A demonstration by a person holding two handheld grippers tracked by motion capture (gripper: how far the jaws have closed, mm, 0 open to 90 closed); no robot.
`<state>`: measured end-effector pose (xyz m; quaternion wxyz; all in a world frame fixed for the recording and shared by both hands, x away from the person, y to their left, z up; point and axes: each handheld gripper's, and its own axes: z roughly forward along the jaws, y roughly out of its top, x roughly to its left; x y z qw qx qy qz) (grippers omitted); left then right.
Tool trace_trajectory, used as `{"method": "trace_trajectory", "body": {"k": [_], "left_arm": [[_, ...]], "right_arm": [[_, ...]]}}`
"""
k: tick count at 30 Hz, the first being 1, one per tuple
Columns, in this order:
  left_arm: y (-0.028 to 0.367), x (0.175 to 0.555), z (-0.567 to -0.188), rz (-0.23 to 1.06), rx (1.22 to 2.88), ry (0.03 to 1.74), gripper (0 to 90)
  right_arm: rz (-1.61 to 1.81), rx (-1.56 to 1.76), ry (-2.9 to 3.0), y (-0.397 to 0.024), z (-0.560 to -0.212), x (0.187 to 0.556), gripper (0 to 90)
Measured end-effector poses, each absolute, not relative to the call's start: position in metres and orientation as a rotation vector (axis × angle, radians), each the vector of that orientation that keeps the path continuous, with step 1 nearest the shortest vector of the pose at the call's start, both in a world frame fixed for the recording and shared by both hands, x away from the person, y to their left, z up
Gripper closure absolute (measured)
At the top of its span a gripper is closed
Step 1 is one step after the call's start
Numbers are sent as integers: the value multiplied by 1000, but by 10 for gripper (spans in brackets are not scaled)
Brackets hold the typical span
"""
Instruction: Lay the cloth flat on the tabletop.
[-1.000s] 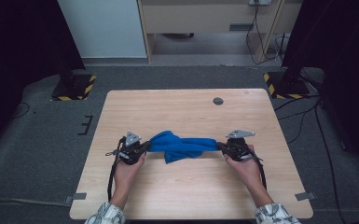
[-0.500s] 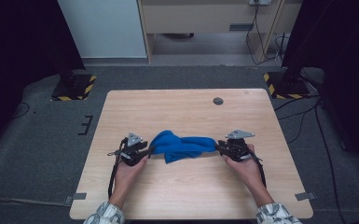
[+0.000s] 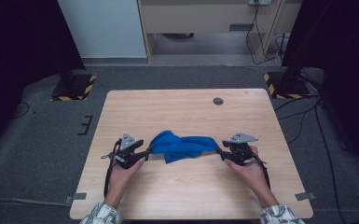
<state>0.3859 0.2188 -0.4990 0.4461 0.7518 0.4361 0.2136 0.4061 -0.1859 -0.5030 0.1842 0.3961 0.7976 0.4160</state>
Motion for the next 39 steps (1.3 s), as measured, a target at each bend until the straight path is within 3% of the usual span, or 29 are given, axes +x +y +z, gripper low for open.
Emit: {"method": "trace_trajectory", "body": {"k": [16,23,29,39], "left_arm": [[224,391,-505,518,1859,1117,431],[226,392,-505,517,1850,1122,434],[227,392,-505,520,1846,1127,435],[225,386,-503,501,1872,1094,463]], "right_arm": [[1101,1057,2333,-180,-528,425,526],[1088,1042,2361,-172,-530,426,740],[1066,1032,2378,-173,-532,426,863],[1117,1037,2355,-176,-521,422,885]]}}
